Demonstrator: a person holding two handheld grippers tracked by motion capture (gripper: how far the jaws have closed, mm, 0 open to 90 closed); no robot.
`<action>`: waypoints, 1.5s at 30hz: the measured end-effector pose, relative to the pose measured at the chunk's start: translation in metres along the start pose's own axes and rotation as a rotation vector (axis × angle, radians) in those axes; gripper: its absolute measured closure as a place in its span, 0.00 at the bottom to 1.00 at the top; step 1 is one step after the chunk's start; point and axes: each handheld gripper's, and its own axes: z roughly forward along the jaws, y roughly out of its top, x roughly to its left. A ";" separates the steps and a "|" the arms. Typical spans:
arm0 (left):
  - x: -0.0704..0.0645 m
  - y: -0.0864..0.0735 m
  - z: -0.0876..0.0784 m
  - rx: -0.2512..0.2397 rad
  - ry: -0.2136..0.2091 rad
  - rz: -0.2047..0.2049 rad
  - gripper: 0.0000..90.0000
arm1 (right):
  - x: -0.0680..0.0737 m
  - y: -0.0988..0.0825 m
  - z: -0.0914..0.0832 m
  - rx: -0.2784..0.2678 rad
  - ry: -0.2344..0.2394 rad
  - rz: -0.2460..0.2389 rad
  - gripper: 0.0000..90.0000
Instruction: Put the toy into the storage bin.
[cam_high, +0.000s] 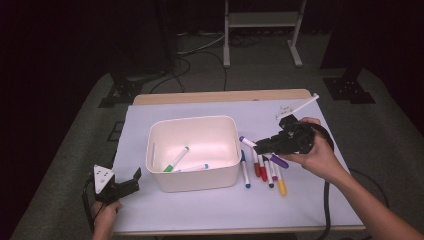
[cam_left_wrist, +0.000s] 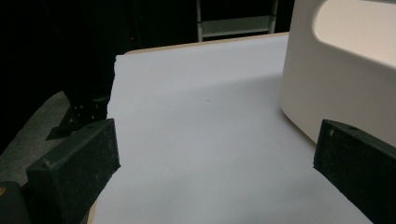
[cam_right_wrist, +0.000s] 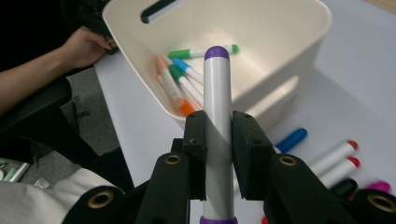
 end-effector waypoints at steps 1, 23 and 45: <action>0.000 0.000 0.000 0.000 0.000 0.000 0.00 | 0.003 0.004 0.002 0.006 0.005 -0.010 0.84; 0.001 0.000 0.001 0.002 -0.002 -0.010 0.00 | 0.035 0.069 0.062 0.095 0.110 -0.130 0.84; 0.000 0.000 0.001 -0.001 -0.001 -0.007 0.00 | 0.039 0.090 0.114 0.164 0.156 -0.176 0.84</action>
